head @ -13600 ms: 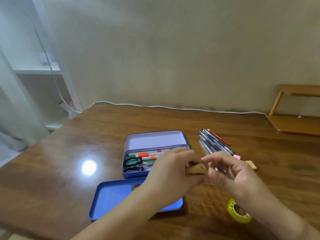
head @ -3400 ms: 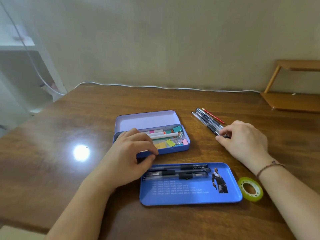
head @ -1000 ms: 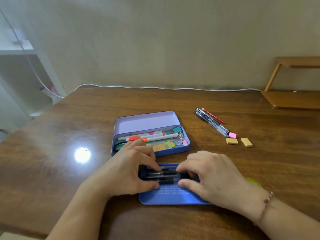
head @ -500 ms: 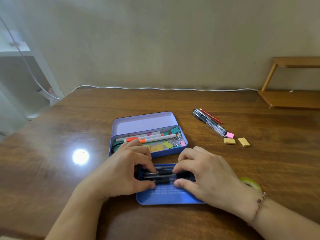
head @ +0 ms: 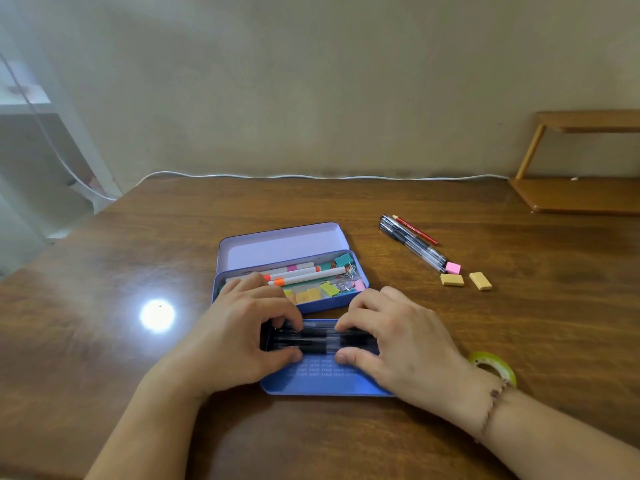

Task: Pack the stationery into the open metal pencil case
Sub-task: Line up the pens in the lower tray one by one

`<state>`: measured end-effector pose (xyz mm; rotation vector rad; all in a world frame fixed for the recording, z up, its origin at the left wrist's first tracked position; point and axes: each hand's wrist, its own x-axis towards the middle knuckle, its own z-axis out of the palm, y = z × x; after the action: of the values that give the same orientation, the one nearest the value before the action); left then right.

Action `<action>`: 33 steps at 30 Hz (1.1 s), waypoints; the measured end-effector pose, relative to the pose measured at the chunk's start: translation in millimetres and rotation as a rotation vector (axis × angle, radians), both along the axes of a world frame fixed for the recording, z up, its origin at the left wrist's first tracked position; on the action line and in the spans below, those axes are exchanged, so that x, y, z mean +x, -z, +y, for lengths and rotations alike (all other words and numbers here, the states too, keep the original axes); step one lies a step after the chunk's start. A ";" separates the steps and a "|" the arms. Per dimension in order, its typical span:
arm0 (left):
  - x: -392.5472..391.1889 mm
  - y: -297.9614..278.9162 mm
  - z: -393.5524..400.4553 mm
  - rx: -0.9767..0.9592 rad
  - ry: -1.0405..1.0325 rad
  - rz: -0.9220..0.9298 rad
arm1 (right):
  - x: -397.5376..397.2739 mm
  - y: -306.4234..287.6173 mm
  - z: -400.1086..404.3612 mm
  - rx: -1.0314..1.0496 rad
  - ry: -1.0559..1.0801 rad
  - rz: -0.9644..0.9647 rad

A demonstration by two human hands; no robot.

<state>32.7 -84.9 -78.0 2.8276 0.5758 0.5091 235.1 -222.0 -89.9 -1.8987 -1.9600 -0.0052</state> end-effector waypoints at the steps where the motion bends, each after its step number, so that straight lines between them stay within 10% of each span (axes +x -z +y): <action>1: 0.2 0.2 -0.4 0.003 -0.001 0.003 | 0.8 -1.4 0.0 0.008 -0.001 -0.014; 13: 11.8 4.4 -11.2 0.101 0.020 0.003 | 107.6 -13.0 11.1 0.005 0.691 0.005; 33: 17.8 2.6 -20.2 0.020 0.107 -0.038 | 101.8 -13.1 18.6 0.050 0.702 -0.021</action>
<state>50.5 -105.1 -80.6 2.8421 0.4119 0.5505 336.9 -203.4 -76.8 -2.4469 -1.1953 -0.2691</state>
